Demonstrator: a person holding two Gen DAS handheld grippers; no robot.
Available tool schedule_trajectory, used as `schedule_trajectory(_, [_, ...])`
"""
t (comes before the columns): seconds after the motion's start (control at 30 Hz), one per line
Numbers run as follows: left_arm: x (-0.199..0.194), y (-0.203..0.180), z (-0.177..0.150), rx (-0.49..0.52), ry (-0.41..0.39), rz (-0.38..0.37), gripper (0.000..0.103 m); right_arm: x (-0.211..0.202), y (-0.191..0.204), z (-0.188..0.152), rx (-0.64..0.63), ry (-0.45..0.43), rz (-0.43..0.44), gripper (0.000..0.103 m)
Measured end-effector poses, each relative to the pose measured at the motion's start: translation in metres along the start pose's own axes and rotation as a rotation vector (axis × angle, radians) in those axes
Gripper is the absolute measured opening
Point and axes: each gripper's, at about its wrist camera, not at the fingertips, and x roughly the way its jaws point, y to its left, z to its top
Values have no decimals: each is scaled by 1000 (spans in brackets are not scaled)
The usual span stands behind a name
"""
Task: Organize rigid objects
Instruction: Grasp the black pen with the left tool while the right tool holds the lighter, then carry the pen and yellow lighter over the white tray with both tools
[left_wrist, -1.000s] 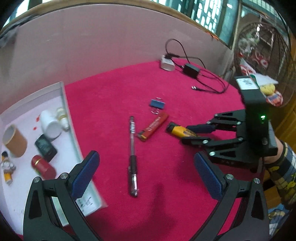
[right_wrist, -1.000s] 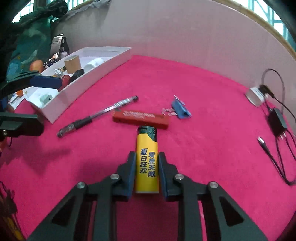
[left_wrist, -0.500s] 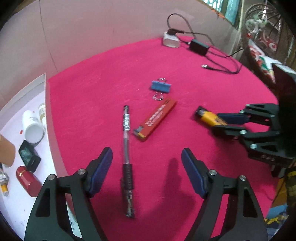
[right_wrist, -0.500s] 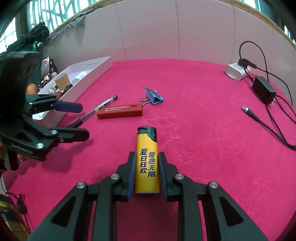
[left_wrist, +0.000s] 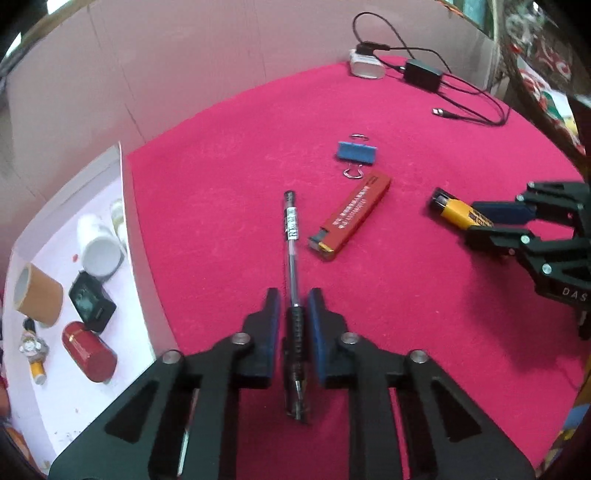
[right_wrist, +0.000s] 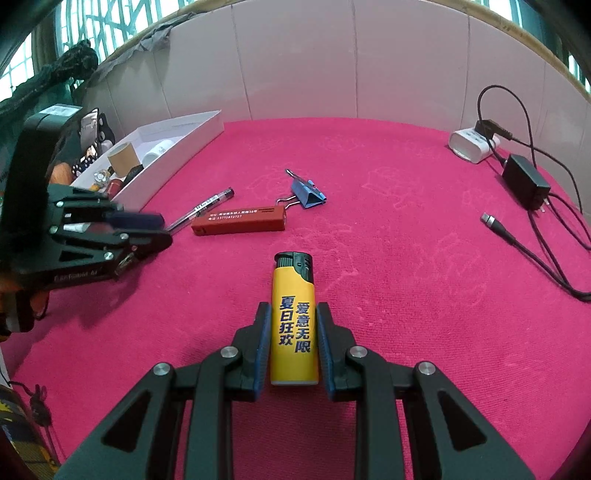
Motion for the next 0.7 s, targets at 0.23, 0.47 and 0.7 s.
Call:
schedule_trajectory(0.23, [0, 4, -1, -36, -11, -37, 9, 0, 0, 0, 2, -1, -13, 23])
schedule_trajectory(0.47, [-19, 4, -4, -82, -73, -51, 9, -10, 0, -2, 46, -44, -18, 23])
schedule_trajectory(0.7, [-57, 3, -4, -123, -185, -50, 9, -39, 2, 6, 104, -157, -10, 23])
